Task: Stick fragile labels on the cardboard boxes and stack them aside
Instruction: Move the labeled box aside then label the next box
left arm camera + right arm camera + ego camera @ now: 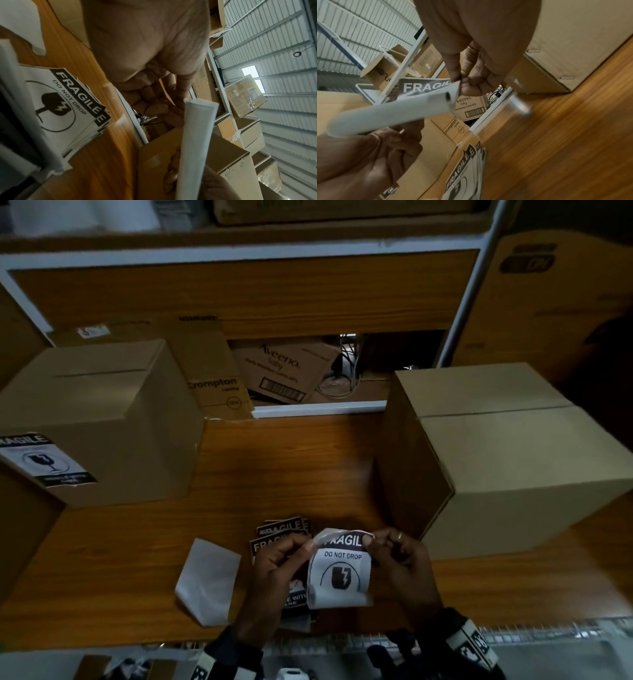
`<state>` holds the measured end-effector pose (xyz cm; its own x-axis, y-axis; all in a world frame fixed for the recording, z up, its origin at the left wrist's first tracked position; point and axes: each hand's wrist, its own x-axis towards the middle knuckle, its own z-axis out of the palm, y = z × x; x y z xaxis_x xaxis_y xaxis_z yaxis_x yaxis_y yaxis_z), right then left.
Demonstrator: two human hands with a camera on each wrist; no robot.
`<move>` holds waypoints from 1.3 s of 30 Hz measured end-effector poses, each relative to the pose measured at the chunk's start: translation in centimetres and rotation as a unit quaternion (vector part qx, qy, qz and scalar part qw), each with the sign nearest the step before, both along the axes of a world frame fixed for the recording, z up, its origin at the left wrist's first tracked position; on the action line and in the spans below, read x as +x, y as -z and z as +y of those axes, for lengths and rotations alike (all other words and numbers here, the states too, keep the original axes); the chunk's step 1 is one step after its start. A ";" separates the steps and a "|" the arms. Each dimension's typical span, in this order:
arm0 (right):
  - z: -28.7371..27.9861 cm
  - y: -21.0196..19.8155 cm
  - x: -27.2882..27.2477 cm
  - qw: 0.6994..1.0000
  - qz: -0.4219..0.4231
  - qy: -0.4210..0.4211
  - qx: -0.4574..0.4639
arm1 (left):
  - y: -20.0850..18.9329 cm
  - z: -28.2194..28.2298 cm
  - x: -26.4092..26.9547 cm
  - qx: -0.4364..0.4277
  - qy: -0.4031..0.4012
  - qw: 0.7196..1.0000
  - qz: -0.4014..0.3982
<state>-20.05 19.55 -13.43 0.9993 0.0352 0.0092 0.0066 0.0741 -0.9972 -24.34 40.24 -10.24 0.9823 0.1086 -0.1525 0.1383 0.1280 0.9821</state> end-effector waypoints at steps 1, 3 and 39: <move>-0.2 -0.3 -0.1 1.000 -0.001 -0.005 0.000 | 0.0 -0.2 -0.1 0.003 0.003 1.000 -0.005; -0.5 -0.9 -0.2 1.000 -0.001 -0.008 0.003 | -0.1 -0.3 -0.1 0.026 0.005 1.000 -0.016; -0.4 -3.1 -5.6 0.923 -0.328 -0.087 -0.180 | -0.2 0.3 -2.5 0.243 -0.141 0.945 -0.169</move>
